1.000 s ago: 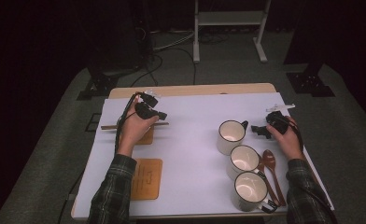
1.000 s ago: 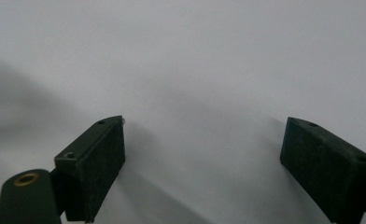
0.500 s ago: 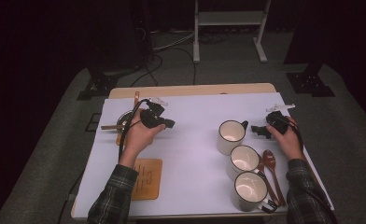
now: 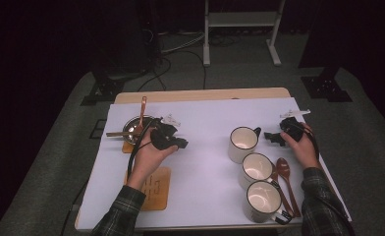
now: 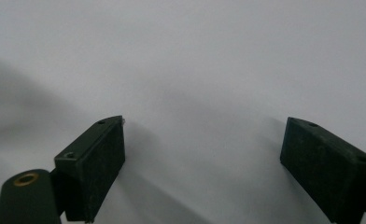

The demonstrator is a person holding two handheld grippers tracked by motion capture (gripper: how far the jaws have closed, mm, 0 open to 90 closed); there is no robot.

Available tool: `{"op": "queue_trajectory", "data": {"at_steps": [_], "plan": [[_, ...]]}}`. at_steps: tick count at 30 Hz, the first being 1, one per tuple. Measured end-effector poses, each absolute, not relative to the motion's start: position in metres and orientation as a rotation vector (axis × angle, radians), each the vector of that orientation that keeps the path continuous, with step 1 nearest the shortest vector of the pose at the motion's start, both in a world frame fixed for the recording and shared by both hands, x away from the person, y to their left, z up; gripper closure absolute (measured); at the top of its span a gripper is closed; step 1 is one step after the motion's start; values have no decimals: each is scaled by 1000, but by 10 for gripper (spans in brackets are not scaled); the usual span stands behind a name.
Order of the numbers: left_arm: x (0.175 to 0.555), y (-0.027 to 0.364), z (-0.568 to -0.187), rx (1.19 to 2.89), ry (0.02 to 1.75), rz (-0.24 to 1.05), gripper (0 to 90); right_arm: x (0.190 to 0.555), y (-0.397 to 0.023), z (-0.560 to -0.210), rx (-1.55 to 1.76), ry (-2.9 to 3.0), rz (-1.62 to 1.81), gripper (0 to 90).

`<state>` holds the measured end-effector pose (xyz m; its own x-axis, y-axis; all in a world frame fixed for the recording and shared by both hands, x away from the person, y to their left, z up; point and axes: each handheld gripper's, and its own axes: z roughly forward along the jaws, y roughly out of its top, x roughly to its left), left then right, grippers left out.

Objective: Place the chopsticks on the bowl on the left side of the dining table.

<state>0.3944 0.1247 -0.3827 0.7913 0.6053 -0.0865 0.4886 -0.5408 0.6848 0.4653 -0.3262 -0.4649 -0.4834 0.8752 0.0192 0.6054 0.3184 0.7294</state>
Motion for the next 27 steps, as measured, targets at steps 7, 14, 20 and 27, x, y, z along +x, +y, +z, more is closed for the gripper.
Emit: {"op": "queue_trajectory", "data": {"at_steps": [7,14,20,27], "plan": [[383,124,-393,2230,794,223,673,465,-326,-465,1317,2211,973,124],[373,124,-404,2229,802,252,445,465,-326,-465,1317,2211,973,124],[364,121,-414,2246,786,261,265,465,-326,-465,1317,2212,974,122],[355,118,-428,2285,775,265,157,465,-326,-465,1314,2212,974,122]]}}
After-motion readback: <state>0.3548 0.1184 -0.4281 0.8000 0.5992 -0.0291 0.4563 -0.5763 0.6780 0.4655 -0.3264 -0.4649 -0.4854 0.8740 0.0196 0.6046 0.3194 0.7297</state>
